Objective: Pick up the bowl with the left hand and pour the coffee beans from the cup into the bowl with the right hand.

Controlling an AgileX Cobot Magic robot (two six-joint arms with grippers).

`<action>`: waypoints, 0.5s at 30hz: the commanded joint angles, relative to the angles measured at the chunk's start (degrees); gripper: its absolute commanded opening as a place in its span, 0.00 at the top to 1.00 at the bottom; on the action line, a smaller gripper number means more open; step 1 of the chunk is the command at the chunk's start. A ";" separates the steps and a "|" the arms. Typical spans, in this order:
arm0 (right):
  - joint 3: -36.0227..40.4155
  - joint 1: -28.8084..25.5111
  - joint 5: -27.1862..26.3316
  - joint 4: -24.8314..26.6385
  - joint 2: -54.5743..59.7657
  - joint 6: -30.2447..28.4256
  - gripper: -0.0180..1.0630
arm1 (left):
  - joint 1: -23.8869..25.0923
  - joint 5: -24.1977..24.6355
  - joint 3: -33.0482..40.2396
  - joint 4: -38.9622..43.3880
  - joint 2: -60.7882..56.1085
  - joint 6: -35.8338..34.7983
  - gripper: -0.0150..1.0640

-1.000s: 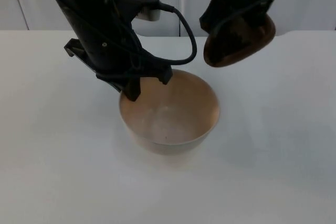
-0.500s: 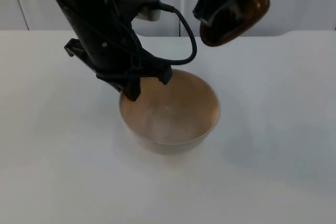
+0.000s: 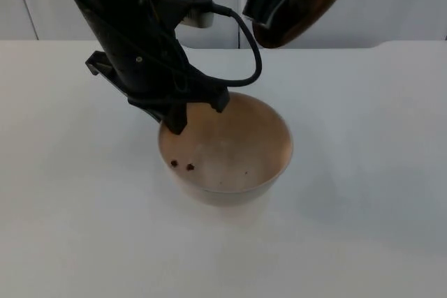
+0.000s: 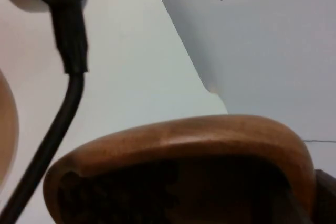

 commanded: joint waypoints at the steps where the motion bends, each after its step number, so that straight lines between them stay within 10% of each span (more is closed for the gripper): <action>1: -0.68 0.30 -0.07 -1.40 -0.28 -1.08 0.98 | -0.30 -0.23 0.00 -0.87 -0.29 0.03 0.99; 15: -0.68 2.33 -0.07 -6.08 -0.28 -4.69 0.98 | -0.30 -0.23 0.00 -0.87 -0.29 0.22 0.99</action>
